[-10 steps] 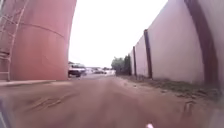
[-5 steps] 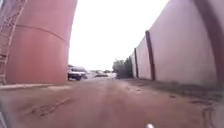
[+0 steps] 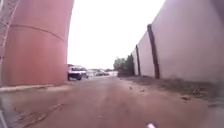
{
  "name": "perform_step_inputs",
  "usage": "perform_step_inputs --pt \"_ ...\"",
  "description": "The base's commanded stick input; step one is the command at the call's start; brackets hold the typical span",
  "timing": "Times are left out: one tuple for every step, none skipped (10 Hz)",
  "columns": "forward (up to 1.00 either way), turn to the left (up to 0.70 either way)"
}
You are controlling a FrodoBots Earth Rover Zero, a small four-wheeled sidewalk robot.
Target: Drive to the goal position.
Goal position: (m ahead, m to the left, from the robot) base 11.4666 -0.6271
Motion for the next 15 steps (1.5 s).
perform_step_inputs --pt "0.7 0.0" --pt "0.7 0.0" --pt "0.7 0.0" --pt "0.7 0.0" --pt "0.7 0.0" --pt "0.7 0.0" --pt "0.7 0.0" --pt "0.7 0.0" --pt "0.7 0.0" --pt "0.7 0.0" --pt "0.7 0.0" --pt "0.7 0.0" --pt "0.7 0.0" --pt "0.7 0.0" --pt "0.7 0.0"
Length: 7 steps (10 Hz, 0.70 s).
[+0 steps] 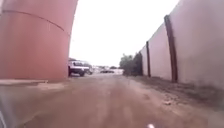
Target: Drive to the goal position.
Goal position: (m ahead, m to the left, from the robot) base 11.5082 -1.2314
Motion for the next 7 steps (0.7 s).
perform_step_inputs --pt "0.7 0.0" --pt "0.7 0.0" --pt "0.7 0.0" --pt "0.7 0.0" --pt "0.7 0.0" --pt "0.7 0.0" --pt "0.7 0.0"
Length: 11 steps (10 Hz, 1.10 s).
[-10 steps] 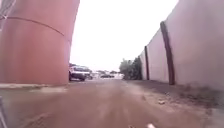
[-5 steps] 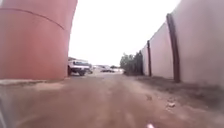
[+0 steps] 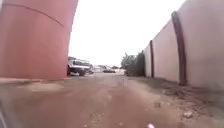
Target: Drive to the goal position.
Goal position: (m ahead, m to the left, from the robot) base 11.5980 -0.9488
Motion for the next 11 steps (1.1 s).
perform_step_inputs --pt "0.7 0.0" --pt "0.7 0.0" --pt "0.7 0.0" --pt "0.7 0.0" --pt "0.7 0.0" --pt "0.7 0.0" --pt "0.7 0.0" --pt "0.7 0.0" --pt "0.7 0.0" --pt "0.7 0.0" --pt "0.7 0.0"
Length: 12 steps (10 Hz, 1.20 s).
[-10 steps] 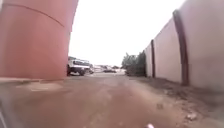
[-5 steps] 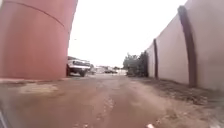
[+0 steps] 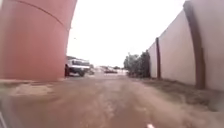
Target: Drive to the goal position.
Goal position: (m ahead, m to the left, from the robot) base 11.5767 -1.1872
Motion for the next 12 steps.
perform_step_inputs --pt "0.7 0.0" --pt "0.7 0.0" --pt "0.7 0.0" --pt "0.7 0.0" --pt "0.7 0.0" --pt "0.7 0.0" --pt "0.7 0.0" --pt "0.7 0.0" --pt "0.7 0.0" --pt "0.7 0.0" --pt "0.7 0.0" --pt "0.7 0.0"
